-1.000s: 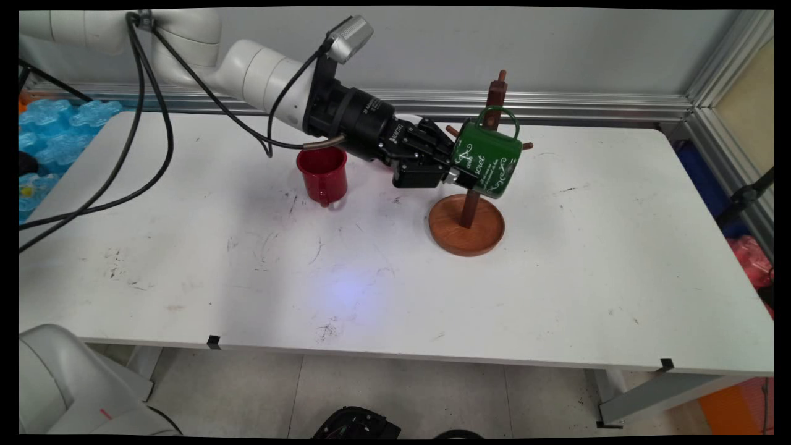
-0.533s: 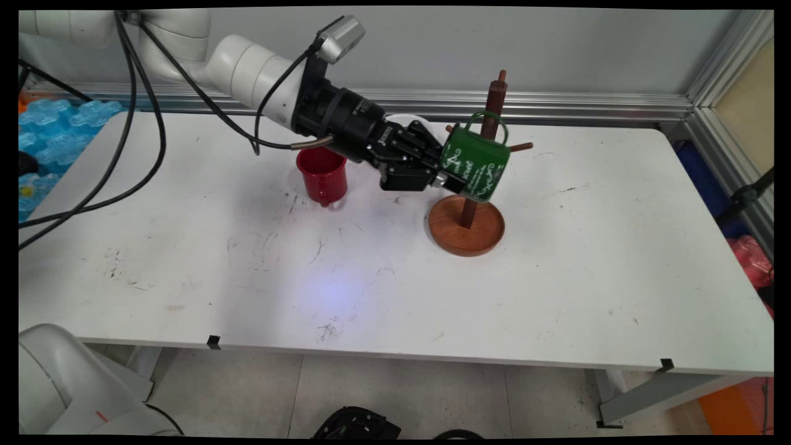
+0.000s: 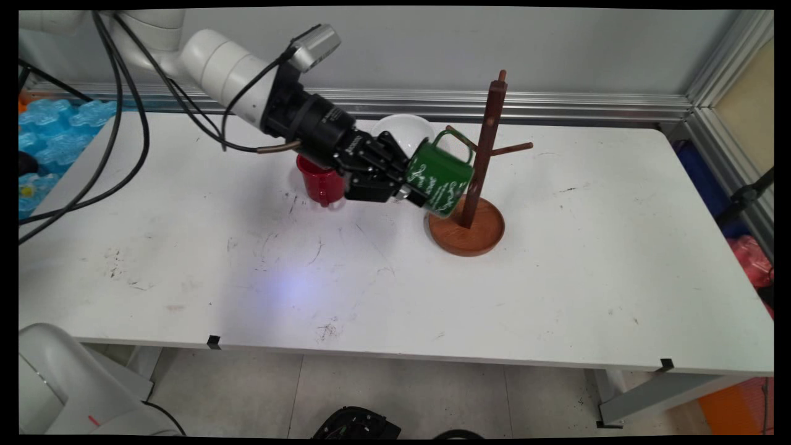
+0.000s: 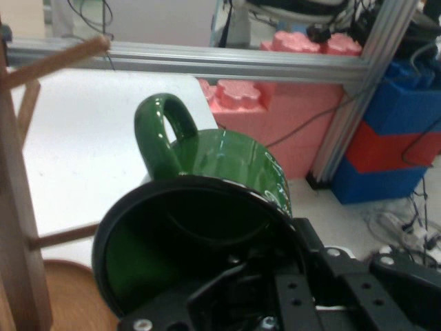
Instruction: Place the picked object on the table
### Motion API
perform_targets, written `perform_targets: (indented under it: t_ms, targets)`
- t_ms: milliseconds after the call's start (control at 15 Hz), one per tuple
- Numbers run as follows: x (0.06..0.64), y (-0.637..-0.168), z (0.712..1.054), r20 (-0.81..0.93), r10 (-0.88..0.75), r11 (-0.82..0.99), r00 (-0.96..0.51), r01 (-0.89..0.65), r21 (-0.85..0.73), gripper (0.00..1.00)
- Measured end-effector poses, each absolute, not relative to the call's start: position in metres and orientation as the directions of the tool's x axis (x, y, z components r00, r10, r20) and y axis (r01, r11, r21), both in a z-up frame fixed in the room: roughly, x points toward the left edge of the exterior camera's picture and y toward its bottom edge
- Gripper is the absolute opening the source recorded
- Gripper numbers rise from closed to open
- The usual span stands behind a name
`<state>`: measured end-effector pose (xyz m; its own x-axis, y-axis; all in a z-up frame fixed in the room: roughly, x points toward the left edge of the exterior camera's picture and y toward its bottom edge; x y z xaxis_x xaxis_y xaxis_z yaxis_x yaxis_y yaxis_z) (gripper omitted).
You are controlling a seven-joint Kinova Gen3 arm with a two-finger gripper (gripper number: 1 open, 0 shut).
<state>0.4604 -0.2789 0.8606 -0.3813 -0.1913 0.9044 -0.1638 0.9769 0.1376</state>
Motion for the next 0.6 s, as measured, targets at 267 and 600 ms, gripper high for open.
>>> perform_targets:
  t_ms: [267,600]
  targets:
    - [0.476,-0.271,0.862,0.876,-0.183,0.981,-0.447,-0.14,0.133,0.0]
    - [0.496,-0.266,0.863,0.828,-0.168,0.985,-0.535,-0.128,0.117,0.0]
